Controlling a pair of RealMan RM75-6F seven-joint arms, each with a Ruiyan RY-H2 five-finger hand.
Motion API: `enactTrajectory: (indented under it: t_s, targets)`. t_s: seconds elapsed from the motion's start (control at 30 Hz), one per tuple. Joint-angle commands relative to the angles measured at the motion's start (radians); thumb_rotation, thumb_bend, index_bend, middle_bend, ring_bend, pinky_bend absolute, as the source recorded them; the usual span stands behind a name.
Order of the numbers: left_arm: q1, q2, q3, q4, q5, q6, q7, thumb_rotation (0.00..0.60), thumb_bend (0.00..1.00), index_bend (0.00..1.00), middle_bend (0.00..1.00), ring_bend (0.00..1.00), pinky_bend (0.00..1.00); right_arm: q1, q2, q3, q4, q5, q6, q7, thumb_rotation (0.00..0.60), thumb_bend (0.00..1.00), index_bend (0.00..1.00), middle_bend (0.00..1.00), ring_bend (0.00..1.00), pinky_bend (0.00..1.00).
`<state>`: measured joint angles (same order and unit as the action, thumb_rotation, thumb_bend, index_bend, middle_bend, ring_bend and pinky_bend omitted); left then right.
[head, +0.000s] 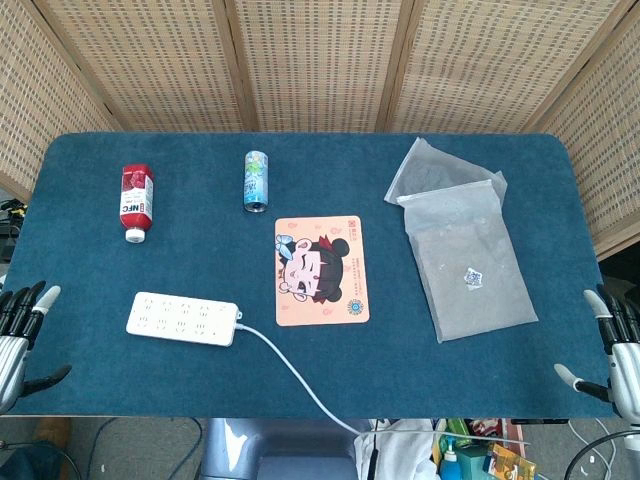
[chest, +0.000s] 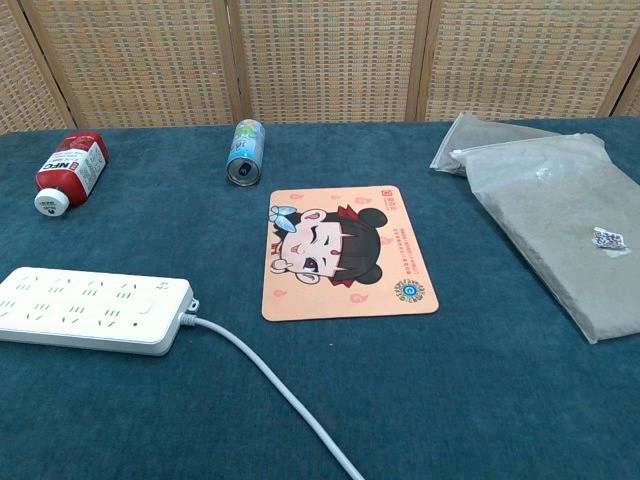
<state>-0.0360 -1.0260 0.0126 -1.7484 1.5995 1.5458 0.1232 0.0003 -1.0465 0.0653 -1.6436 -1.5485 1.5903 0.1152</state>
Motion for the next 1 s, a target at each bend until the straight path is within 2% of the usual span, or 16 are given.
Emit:
enactTrajectory:
  t_s: [0.03, 0.27, 0.3, 0.33, 0.37, 0.4, 0.43, 0.47, 0.53, 0.63, 0.67, 0.7, 0.73, 0.83, 1.0]
  targets:
    - [0.000, 0.000, 0.001, 0.001, 0.000, -0.003, 0.001, 0.600, 0.00, 0.00, 0.00, 0.00, 0.00, 0.000, 0.001, 0.000, 0.000, 0.001, -0.002, 0.000, 0.600, 0.00, 0.00, 0.00, 0.00, 0.00]
    - [-0.005, -0.003, 0.002, 0.001, 0.001, -0.013, 0.009, 0.600, 0.00, 0.00, 0.00, 0.00, 0.00, 0.002, 0.001, 0.000, -0.001, 0.007, -0.009, 0.001, 0.600, 0.00, 0.00, 0.00, 0.00, 0.00]
    - [-0.008, -0.005, 0.002, 0.001, 0.001, -0.019, 0.011, 0.600, 0.00, 0.00, 0.09, 0.04, 0.01, 0.001, 0.002, 0.001, -0.003, 0.007, -0.008, 0.002, 0.600, 0.00, 0.00, 0.00, 0.00, 0.00]
    - [-0.011, -0.006, 0.002, 0.000, 0.001, -0.024, 0.013, 0.600, 0.00, 0.00, 0.28, 0.18, 0.13, 0.001, 0.002, 0.001, -0.003, 0.007, -0.008, 0.003, 0.600, 0.00, 0.00, 0.00, 0.00, 0.00]
    - [-0.016, -0.010, 0.000, -0.003, 0.001, -0.030, 0.015, 0.600, 0.00, 0.00, 0.43, 0.30, 0.24, 0.001, 0.003, 0.002, -0.003, 0.008, -0.007, 0.004, 0.600, 0.00, 0.00, 0.00, 0.00, 0.00]
    - [-0.021, -0.018, -0.007, -0.003, -0.001, -0.031, 0.019, 0.600, 0.02, 0.00, 0.66, 0.52, 0.44, 0.001, 0.003, 0.002, -0.003, 0.010, -0.007, 0.005, 0.600, 0.00, 0.00, 0.00, 0.00, 0.00]
    - [-0.030, -0.033, -0.015, -0.001, -0.009, -0.040, 0.031, 0.600, 0.07, 0.00, 0.79, 0.70, 0.64, 0.001, 0.003, 0.003, -0.002, 0.013, -0.010, 0.006, 0.600, 0.00, 0.00, 0.00, 0.00, 0.00]
    - [-0.036, -0.041, -0.017, -0.001, -0.014, -0.053, 0.038, 0.600, 0.12, 0.00, 0.85, 0.77, 0.72, 0.002, 0.003, 0.003, -0.001, 0.015, -0.012, 0.007, 0.600, 0.00, 0.00, 0.00, 0.00, 0.00]
    - [-0.070, -0.071, -0.022, 0.009, -0.024, -0.110, 0.060, 0.600, 0.43, 0.00, 0.97, 0.92, 0.91, 0.003, 0.003, 0.004, 0.000, 0.021, -0.018, 0.010, 0.600, 0.00, 0.00, 0.00, 0.00, 0.00]
    - [-0.123, -0.098, -0.021, -0.007, -0.060, -0.225, 0.073, 0.600, 0.81, 0.00, 1.00, 0.99, 1.00, 0.004, 0.004, 0.006, 0.000, 0.023, -0.020, 0.013, 0.600, 0.00, 0.00, 0.00, 0.00, 0.00]
    - [-0.161, -0.115, -0.005, -0.027, -0.080, -0.323, 0.040, 0.600, 0.87, 0.00, 1.00, 1.00, 1.00, 0.005, 0.004, 0.006, -0.001, 0.023, -0.020, 0.014, 0.600, 0.00, 0.00, 0.00, 0.00, 0.00]
    - [-0.214, -0.121, -0.010, -0.046, -0.133, -0.441, -0.016, 0.600, 0.94, 0.00, 1.00, 1.00, 1.00, 0.005, 0.005, 0.006, -0.001, 0.023, -0.021, 0.016, 0.600, 0.00, 0.00, 0.00, 0.00, 0.00]
    - [-0.237, -0.127, -0.017, -0.047, -0.158, -0.484, -0.019, 0.600, 0.98, 0.00, 1.00, 1.00, 1.00, 0.005, 0.005, 0.006, 0.001, 0.025, -0.023, 0.018, 0.600, 0.00, 0.00, 0.00, 0.00, 0.00]
    - [-0.276, -0.147, -0.024, -0.076, -0.226, -0.564, -0.025, 0.600, 1.00, 0.00, 1.00, 1.00, 1.00, 0.005, 0.006, 0.006, 0.002, 0.027, -0.026, 0.024, 0.600, 0.00, 0.00, 0.00, 0.00, 0.00]
    - [-0.308, -0.189, -0.024, -0.104, -0.317, -0.602, 0.073, 0.600, 1.00, 0.00, 1.00, 1.00, 1.00, 0.007, 0.009, 0.007, 0.006, 0.032, -0.033, 0.037, 0.600, 0.00, 0.00, 0.00, 0.00, 0.00]
